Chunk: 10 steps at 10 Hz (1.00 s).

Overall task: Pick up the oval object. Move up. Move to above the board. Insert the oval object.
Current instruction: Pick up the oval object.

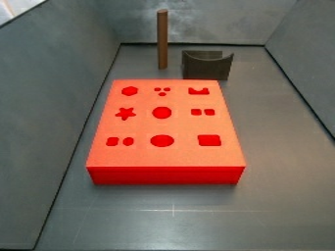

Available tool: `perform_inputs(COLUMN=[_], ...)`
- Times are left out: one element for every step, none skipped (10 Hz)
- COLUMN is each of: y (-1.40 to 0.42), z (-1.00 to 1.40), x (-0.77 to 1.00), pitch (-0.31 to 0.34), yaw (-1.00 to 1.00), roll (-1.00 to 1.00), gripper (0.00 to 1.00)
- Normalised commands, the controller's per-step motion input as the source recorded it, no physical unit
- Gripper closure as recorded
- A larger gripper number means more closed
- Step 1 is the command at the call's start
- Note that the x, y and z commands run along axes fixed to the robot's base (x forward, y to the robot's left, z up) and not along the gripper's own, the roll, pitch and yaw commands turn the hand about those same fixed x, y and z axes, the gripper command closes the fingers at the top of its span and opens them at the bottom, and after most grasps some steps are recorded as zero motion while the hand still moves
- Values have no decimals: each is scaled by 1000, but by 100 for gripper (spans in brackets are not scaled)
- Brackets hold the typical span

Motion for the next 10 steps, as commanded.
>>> perform_inputs(y=[-89,0,0,0,0,-20,0,0,123,183], z=[-349,-257,-217,-220,-174,-234,-420,-560,-869,-834], x=[411,0,0,0,-54,-229,-431,-529,-226,0], pitch=[0,-17,0,0,0,0,0,-67,-203,-171], yaw=[-457,-1000,-1000,-1000,-1000,-857,-726,-423,0,211], roll=[74,54,36,34,63,66,46,3,0,0], gripper=[0,0,0,0,0,0,0,0,0,0])
